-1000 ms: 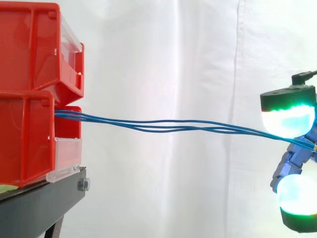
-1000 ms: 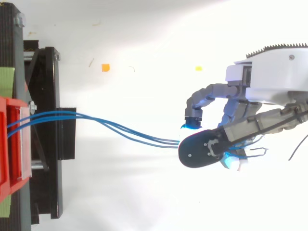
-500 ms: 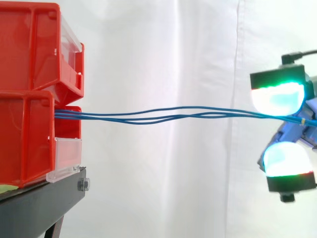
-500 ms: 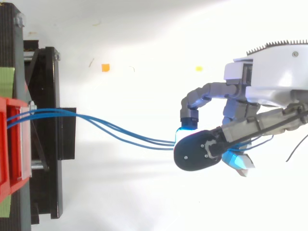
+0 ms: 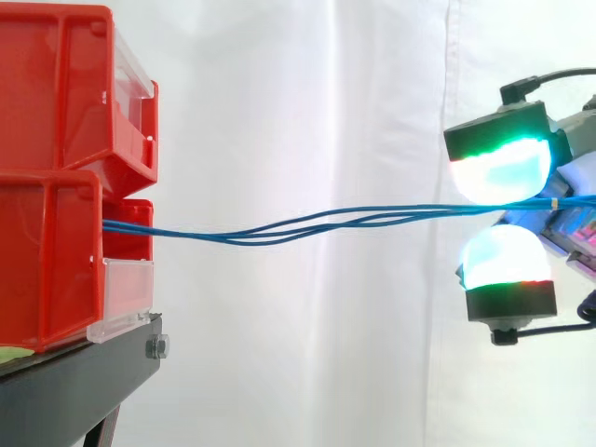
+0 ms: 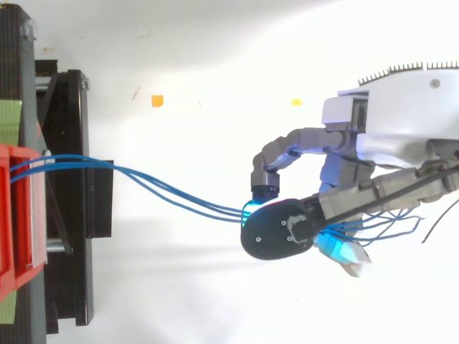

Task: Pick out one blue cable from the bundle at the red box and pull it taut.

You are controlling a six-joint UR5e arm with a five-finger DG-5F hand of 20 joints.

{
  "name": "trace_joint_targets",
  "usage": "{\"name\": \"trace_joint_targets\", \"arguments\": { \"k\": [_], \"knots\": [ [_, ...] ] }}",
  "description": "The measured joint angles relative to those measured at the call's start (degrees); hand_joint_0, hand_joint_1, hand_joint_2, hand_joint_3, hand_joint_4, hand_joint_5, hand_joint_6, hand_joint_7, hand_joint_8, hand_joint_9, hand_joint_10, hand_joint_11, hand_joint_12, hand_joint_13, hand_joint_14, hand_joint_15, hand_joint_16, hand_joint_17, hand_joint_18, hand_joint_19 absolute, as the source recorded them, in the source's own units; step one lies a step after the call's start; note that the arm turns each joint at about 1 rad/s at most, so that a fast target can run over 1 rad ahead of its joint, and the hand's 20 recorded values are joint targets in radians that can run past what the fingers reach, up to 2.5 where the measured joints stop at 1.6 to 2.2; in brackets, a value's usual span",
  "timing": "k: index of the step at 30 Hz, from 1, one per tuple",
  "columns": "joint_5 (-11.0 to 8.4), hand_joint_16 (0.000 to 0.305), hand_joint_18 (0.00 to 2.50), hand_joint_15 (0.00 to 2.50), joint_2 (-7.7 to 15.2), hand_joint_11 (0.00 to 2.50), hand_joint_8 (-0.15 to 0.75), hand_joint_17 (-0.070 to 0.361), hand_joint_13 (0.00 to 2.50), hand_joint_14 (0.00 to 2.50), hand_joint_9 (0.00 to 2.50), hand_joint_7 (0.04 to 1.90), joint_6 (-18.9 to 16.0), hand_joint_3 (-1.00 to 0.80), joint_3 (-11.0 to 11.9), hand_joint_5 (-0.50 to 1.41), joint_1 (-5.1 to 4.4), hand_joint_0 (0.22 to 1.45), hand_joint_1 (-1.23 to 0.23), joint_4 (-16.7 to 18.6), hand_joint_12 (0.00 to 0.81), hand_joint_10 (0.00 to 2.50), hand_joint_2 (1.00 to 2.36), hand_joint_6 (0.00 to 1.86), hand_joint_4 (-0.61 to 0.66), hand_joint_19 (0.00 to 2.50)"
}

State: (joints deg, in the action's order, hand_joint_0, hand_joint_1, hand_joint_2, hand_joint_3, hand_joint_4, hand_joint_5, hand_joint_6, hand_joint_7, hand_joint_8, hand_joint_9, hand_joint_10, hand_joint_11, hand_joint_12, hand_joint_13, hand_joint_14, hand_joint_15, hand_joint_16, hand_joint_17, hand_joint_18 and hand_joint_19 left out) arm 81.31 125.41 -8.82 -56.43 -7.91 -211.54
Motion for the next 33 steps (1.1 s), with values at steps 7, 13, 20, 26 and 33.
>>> {"name": "trace_joint_targets", "arguments": {
  "k": [7, 13, 20, 26, 33],
  "knots": [
    [-0.09, 0.063, 1.04, 1.04, 0.0, 1.46, 0.299, 0.142, 1.41, 0.03, 1.42, 0.92, -0.1, -0.02, 0.0, -0.15, 0.0, 0.66, -0.51, 1.2, 0.406, 0.03, 1.02, 0.74, 0.16, 0.93],
    [0.03, 0.067, 1.06, 1.02, 0.0, 1.46, 0.328, 0.151, 1.4, 0.03, 1.41, 0.86, -0.4, 0.04, -0.1, -0.16, 0.0, 0.65, -0.54, 2.1, 0.427, 0.03, 1.02, 0.78, 0.2, 0.92],
    [0.15, 0.065, 1.03, 1.03, 0.0, 1.47, 0.314, 0.146, 1.38, 0.03, 1.39, 0.87, -0.4, -0.13, -0.3, -0.17, 0.0, 0.63, -0.58, 3.4, 0.414, 0.03, 1.02, 0.81, 0.23, 0.95],
    [0.17, 0.061, 1.01, 1.04, 0.0, 1.47, 0.293, 0.138, 1.38, 0.03, 1.39, 0.87, -0.4, -0.38, -0.9, -0.17, 0.0, 0.61, -0.55, 4.6, 0.397, 0.03, 1.01, 0.8, 0.2, 0.96],
    [-0.02, 0.061, 1.02, 1.03, 0.0, 1.5, 0.29, 0.138, 1.39, 0.03, 1.42, 0.88, 0.9, -0.35, -2.7, -0.17, 0.01, 0.62, -0.51, 7.1, 0.398, 0.03, 1.01, 0.79, 0.19, 0.97]
  ]
}}
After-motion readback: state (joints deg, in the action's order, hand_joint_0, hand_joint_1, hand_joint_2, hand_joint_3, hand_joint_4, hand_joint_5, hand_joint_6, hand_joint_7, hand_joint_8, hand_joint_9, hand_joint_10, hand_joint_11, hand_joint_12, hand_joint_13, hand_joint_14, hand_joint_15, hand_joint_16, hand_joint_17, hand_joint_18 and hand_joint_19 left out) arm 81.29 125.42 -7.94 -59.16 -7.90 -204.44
